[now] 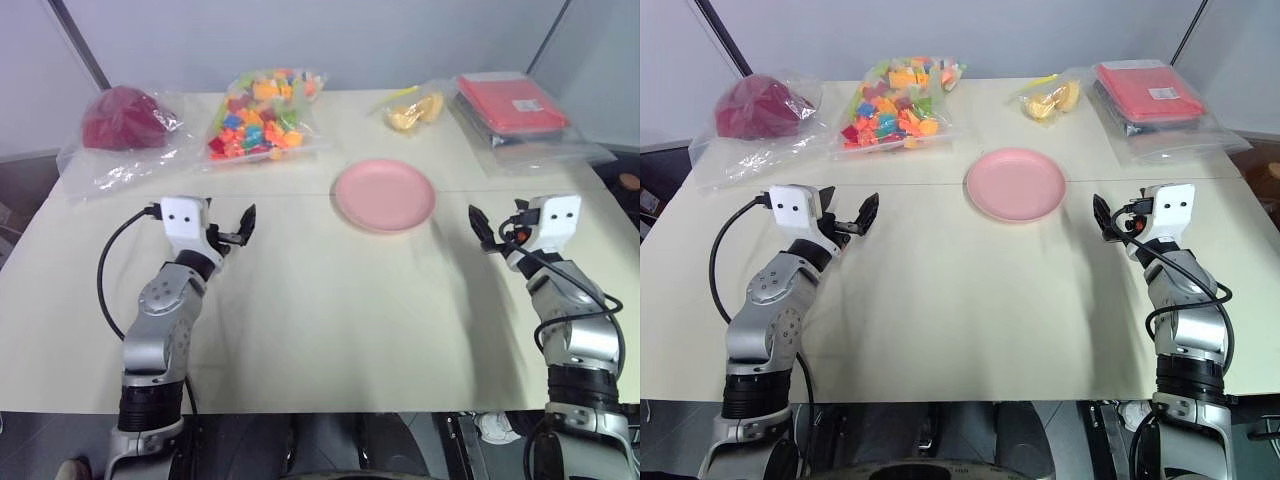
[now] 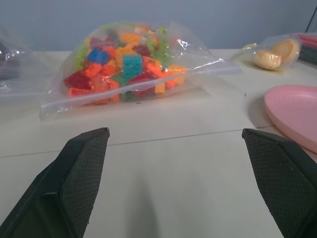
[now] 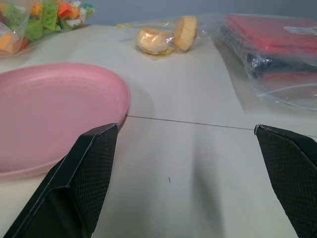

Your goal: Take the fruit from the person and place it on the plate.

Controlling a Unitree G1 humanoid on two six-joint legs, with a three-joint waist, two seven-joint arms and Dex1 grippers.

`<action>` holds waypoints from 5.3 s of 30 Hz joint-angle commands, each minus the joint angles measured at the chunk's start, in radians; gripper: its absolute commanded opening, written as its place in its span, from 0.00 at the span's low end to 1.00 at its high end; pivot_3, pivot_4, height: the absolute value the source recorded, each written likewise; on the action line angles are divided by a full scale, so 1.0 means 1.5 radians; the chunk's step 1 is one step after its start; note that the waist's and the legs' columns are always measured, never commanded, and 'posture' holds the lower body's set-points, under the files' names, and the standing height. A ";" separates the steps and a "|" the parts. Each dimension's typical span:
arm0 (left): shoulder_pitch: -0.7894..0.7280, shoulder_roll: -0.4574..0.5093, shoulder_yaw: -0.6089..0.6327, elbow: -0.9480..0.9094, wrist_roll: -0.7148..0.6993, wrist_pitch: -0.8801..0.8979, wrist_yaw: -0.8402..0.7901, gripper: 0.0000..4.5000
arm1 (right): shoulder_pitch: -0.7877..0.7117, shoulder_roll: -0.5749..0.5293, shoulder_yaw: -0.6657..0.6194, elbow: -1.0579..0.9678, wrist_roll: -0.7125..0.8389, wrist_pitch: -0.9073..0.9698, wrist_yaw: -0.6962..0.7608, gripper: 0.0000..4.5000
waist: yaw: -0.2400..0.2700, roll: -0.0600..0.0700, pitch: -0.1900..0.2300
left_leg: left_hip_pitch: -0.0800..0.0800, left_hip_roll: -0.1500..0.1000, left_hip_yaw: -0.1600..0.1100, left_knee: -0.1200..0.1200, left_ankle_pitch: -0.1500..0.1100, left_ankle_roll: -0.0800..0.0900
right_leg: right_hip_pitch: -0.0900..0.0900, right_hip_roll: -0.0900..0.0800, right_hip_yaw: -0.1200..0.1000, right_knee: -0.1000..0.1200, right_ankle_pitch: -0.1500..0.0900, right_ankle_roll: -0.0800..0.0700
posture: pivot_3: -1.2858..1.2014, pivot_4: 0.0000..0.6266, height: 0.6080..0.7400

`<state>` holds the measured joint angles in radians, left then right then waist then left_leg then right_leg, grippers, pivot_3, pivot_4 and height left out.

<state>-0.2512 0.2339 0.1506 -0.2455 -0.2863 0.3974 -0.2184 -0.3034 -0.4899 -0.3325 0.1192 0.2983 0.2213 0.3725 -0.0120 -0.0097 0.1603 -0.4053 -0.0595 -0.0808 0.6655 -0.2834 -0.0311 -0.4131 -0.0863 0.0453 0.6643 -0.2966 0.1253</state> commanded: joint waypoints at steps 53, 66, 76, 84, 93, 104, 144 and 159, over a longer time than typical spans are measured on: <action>-0.010 0.006 0.014 -0.012 0.004 -0.024 -0.002 1.00 | -0.012 0.000 0.014 -0.016 -0.001 -0.014 0.002 0.99 | 0.000 0.000 0.000 | 0.000 0.000 0.000 0.000 0.000 0.000 | 0.000 0.000 0.000 0.000 0.000 0.000 | 0.52 0.24 1.00; -0.011 0.007 0.013 -0.013 0.004 -0.023 -0.002 1.00 | -0.016 0.001 0.017 -0.014 -0.001 -0.016 -0.001 0.99 | 0.000 0.000 0.000 | 0.000 0.000 0.000 0.000 0.000 0.000 | 0.000 0.000 0.000 0.000 0.000 0.000 | 0.52 0.24 1.00; -0.005 0.018 0.026 -0.022 0.004 -0.022 0.001 1.00 | -0.039 0.002 0.024 0.017 -0.006 -0.028 0.006 0.99 | 0.000 0.000 0.000 | 0.000 0.000 0.000 0.000 0.000 0.000 | 0.000 0.000 0.000 0.000 0.000 0.000 | 0.52 0.24 1.00; -0.009 0.034 0.034 -0.013 0.000 -0.024 -0.003 1.00 | -0.041 0.002 0.025 0.025 -0.006 -0.035 0.009 0.99 | -0.001 0.000 0.000 | 0.000 0.000 0.000 0.000 0.000 0.000 | 0.000 0.000 0.000 0.000 0.000 0.000 | 0.52 0.24 1.00; -0.027 0.058 0.028 -0.004 -0.010 -0.019 -0.038 1.00 | -0.039 -0.022 0.009 -0.013 0.008 -0.019 0.021 0.99 | 0.000 0.000 0.000 | 0.000 0.000 0.000 0.000 0.000 0.000 | 0.000 0.000 0.000 0.000 0.000 0.000 | 0.52 0.24 1.00; -0.124 0.259 0.073 -0.096 -0.276 0.162 -0.307 1.00 | -0.025 -0.019 0.008 -0.010 0.005 -0.022 0.019 0.99 | -0.007 0.000 0.000 | 0.000 0.000 0.000 -0.001 0.000 0.000 | 0.000 0.000 0.000 0.000 0.000 0.000 | 0.52 0.24 1.00; -0.070 0.287 0.090 -0.130 -0.307 0.195 -0.254 1.00 | -0.303 -0.013 0.113 -0.210 0.279 0.282 0.145 0.99 | -0.002 0.000 0.000 | 0.000 0.001 0.000 0.000 0.000 0.000 | 0.000 0.000 0.000 0.000 0.000 0.000 | 0.52 0.24 1.00; -0.068 0.278 0.087 -0.140 -0.307 0.193 -0.235 1.00 | -0.385 0.042 0.149 -0.038 0.177 0.164 0.189 0.99 | -0.004 0.000 0.000 | 0.000 0.001 0.000 -0.001 0.000 0.000 | -0.001 0.000 0.000 0.000 0.000 0.000 | 0.52 0.24 1.00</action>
<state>-0.3518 0.6488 0.2537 -0.4167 -0.7410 0.7086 -0.5774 -0.8458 -0.4338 -0.1041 0.0742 0.5665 0.4968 0.6473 -0.0183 -0.0094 0.1608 -0.4061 -0.0586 -0.0813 0.6646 -0.2835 -0.0309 -0.4151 -0.0862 0.0452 0.6639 -0.2966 0.1252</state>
